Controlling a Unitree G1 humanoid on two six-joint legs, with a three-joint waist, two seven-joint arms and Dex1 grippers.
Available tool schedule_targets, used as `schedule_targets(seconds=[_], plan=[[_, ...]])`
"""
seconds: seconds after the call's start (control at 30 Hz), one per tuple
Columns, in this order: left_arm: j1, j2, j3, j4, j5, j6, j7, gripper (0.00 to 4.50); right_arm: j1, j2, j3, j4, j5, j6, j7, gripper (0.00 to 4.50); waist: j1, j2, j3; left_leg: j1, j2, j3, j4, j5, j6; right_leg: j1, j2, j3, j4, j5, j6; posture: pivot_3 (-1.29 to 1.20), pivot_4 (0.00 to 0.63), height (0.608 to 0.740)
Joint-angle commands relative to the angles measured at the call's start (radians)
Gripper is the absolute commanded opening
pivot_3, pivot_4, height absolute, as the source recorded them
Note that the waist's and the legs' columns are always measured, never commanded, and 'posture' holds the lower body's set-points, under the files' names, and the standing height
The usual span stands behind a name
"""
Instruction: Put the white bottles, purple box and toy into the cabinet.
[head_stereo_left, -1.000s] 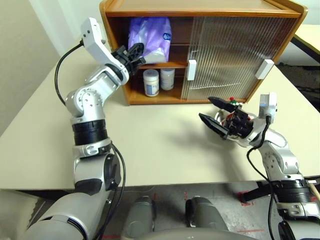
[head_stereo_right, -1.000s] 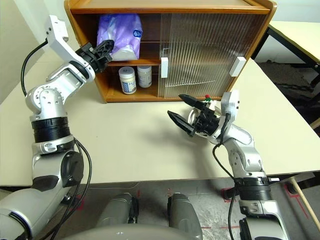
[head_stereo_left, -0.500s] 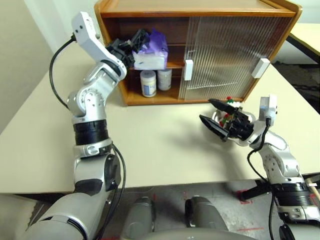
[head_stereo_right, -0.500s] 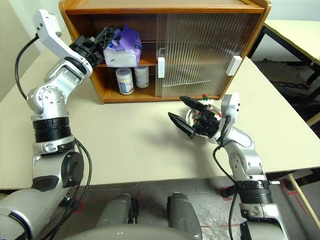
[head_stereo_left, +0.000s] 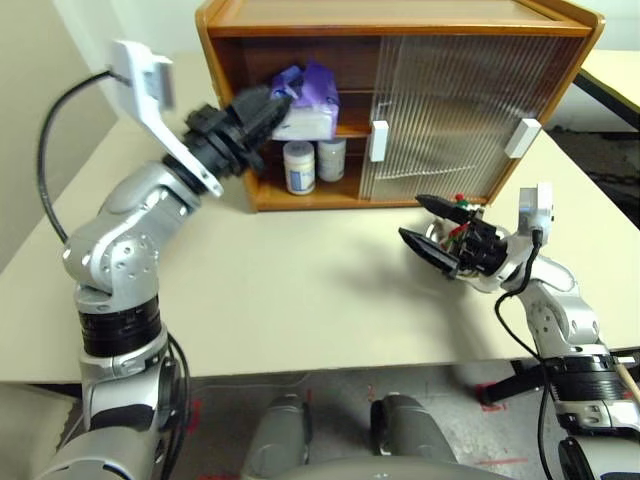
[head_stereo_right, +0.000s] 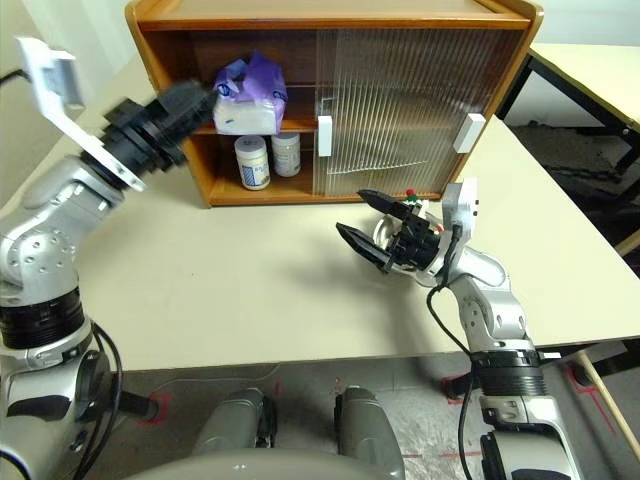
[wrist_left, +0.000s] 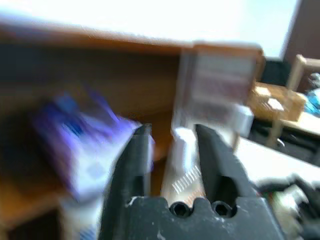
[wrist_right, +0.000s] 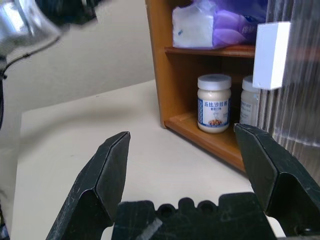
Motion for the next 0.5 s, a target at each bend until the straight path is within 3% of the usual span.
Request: schedule_targets(seconds=[0.03,0.07,0.5], plan=[[-0.010,-0.041,-0.050,0.139,0.061,-0.052,-0.012,0.31,-0.016,-0.001,0.011,0.012,-0.016,-0.002,-0.001,4.50,0.004,-0.001,-0.001,0.000,0.000,0.000,0.000,0.001,0.000,0.000,0.000,0.000,0.000,0.000,0.000,0.09,0.002,0.740],[-0.018,-0.046,-0.064,0.175,0.082,-0.065,-0.021,0.02,-0.020,0.000,0.014,0.010,-0.019,-0.002,-0.002,4.50,0.004,-0.001,-0.001,0.000,0.000,0.000,0.000,0.001,0.000,0.000,0.000,0.000,0.000,0.000,0.000,0.08,0.002,0.740],[-0.307,-0.110,-0.079,0.771,0.339,-0.421,-0.017,0.02,0.000,0.017,0.021,-0.031,-0.020,-0.004,-0.028,4.50,0.002,-0.002,-0.002,-0.003,0.000,-0.001,0.000,0.002,0.000,-0.002,0.001,0.000,-0.001,0.002,-0.001,0.05,0.000,0.740]])
